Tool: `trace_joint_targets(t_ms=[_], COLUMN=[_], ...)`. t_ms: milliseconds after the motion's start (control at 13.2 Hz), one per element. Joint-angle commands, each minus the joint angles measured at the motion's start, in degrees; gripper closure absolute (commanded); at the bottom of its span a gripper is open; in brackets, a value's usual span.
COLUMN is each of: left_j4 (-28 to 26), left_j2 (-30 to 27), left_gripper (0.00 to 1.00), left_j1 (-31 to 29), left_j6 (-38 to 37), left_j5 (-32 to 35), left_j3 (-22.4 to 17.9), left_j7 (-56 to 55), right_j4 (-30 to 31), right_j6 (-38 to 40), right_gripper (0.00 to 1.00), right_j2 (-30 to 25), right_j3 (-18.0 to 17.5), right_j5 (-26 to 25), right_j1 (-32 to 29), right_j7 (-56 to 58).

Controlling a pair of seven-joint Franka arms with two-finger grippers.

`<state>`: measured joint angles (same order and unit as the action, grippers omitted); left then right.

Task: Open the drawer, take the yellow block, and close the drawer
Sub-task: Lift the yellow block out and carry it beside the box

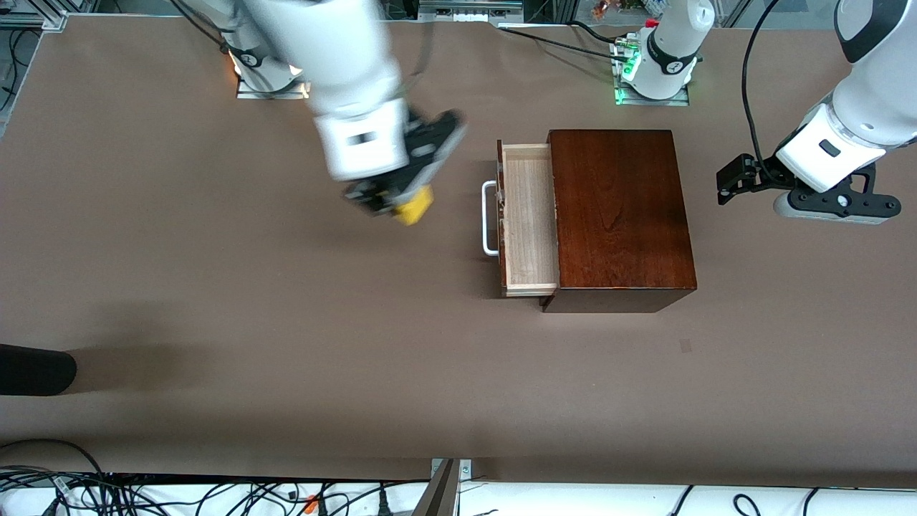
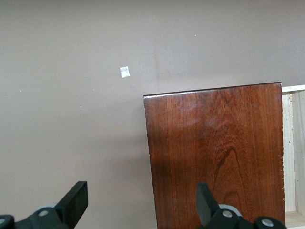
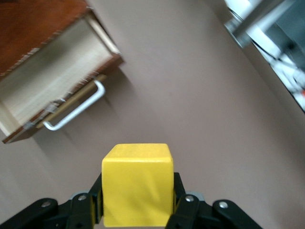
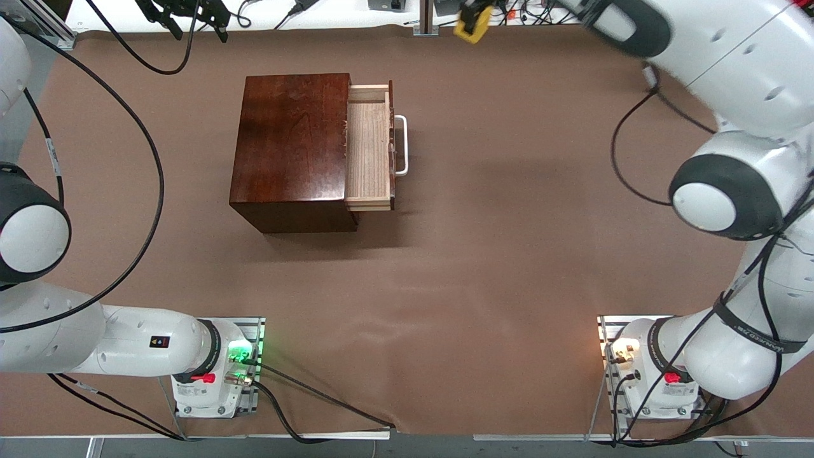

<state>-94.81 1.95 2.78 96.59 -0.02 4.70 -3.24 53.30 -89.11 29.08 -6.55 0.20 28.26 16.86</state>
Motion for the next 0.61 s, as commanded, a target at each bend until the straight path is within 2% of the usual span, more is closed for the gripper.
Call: trace_joint_targets(t_ms=[0, 76, 227, 379, 530], left_j4=[1.6, 1.6, 1.6, 1.6, 1.6], left_j2=[0.7, 0.7, 0.7, 0.7, 0.7], left_gripper=[0.0, 0.0, 0.0, 0.0, 0.0], left_j1=[-0.1, -0.1, -0.1, -0.1, -0.1], left_j6=[-0.8, -0.8, -0.8, -0.8, -0.8], left_j5=[1.0, 1.0, 1.0, 1.0, 1.0], left_j3=[0.3, 0.3, 0.2, 0.3, 0.3], left_j7=[0.2, 0.2, 0.2, 0.2, 0.2], right_j4=[18.3, 25.6, 37.2, 44.6, 53.3], right_j6=[-1.2, -2.8, -7.6, -13.2, -22.1], right_gripper=[0.94, 0.94, 0.94, 0.94, 0.94], right_j2=[-12.1, -15.7, -19.1, -19.4, -19.3], right_j3=[5.1, 6.0, 8.6, 9.4, 10.4], right_j5=[6.7, 6.9, 5.2, 3.8, 4.0], right_j1=[-4.3, -6.4, -8.7, -11.1, -12.9], right_j7=[-0.5, -0.3, -0.2, -0.7, -1.2])
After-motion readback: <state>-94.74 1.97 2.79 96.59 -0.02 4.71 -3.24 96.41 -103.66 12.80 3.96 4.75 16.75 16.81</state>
